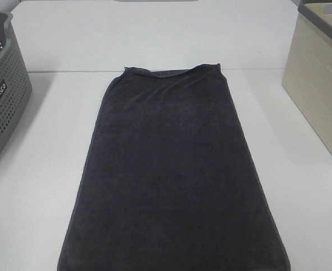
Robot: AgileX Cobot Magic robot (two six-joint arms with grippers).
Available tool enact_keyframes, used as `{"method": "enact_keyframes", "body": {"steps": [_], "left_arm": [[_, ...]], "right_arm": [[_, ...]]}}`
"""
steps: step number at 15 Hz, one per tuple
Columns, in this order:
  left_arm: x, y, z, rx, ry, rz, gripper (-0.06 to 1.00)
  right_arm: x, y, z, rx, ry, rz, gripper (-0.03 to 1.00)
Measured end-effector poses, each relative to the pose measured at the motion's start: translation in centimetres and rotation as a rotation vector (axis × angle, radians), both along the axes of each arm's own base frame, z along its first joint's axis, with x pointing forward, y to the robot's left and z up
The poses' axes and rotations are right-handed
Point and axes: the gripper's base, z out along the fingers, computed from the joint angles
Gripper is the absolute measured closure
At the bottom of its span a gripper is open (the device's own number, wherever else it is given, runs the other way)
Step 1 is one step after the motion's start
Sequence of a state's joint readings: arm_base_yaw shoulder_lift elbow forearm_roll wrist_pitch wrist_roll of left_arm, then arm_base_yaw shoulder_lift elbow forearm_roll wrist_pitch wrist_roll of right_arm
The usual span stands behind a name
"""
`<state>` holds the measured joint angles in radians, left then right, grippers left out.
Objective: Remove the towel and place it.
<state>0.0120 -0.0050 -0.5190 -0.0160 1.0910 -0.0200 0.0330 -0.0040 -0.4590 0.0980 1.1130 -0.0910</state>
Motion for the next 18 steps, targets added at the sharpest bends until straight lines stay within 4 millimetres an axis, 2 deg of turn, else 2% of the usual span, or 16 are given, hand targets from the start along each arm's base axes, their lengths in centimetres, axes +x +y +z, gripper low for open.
{"method": "enact_keyframes", "body": {"steps": [18], "left_arm": [[0.04, 0.00, 0.08, 0.002, -0.010, -0.001, 0.18]], "right_arm": [[0.00, 0.02, 0.00, 0.003, 0.000, 0.002, 0.20]]}}
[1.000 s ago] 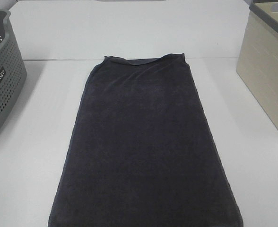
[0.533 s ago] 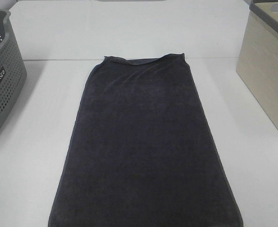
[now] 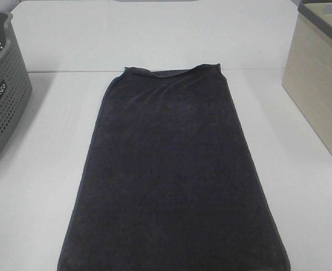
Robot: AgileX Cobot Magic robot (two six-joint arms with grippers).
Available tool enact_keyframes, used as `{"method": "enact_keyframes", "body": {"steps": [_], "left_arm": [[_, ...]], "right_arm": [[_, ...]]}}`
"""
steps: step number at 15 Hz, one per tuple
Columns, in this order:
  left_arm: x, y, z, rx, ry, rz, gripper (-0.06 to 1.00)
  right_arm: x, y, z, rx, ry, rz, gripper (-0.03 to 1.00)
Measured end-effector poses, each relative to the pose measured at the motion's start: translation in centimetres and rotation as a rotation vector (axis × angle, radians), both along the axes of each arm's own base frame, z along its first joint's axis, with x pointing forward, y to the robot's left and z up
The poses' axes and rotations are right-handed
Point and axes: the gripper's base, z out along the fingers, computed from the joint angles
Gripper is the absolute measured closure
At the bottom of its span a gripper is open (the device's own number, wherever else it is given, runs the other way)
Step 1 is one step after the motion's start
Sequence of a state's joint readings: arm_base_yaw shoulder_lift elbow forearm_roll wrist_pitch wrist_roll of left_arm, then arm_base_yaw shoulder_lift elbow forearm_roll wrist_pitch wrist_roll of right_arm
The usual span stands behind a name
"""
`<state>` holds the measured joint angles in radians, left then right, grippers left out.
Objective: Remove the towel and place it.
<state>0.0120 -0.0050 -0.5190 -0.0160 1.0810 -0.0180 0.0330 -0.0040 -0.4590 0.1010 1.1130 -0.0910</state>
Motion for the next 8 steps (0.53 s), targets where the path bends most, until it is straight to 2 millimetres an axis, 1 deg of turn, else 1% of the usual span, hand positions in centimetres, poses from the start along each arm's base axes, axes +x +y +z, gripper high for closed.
{"method": "enact_keyframes", "body": {"steps": [8], "left_arm": [[0.00, 0.00, 0.01, 0.000, -0.001, 0.000, 0.18]], "right_arm": [[0.00, 0.00, 0.00, -0.001, 0.000, 0.001, 0.20]]}}
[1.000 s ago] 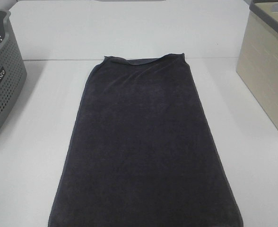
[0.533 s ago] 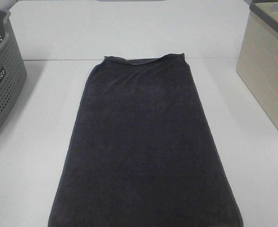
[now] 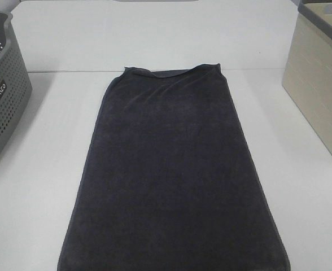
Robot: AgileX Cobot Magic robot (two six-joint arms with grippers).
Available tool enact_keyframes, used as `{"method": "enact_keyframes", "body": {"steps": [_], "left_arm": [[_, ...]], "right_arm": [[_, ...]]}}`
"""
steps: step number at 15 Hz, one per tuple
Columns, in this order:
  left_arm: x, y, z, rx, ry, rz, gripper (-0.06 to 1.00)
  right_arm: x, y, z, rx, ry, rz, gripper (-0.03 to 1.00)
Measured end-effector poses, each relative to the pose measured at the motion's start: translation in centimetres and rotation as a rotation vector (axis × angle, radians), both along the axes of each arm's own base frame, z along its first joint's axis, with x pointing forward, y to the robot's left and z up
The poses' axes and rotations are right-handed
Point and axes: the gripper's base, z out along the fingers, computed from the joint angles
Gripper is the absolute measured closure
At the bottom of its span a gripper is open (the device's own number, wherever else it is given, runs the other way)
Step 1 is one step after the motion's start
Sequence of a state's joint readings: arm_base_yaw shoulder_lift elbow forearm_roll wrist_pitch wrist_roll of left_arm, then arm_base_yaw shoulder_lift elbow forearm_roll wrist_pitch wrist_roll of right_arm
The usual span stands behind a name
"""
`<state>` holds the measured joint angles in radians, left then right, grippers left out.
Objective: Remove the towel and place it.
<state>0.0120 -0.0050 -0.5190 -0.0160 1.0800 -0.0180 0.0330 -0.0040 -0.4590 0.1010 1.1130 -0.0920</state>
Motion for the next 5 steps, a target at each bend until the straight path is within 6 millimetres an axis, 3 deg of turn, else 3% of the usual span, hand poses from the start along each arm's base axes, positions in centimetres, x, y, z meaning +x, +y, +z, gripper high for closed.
{"method": "enact_keyframes", "body": {"steps": [5], "left_arm": [[0.00, 0.00, 0.00, 0.000, 0.000, 0.000, 0.18]], "right_arm": [[0.00, 0.00, 0.00, 0.000, 0.000, 0.000, 0.20]]}}
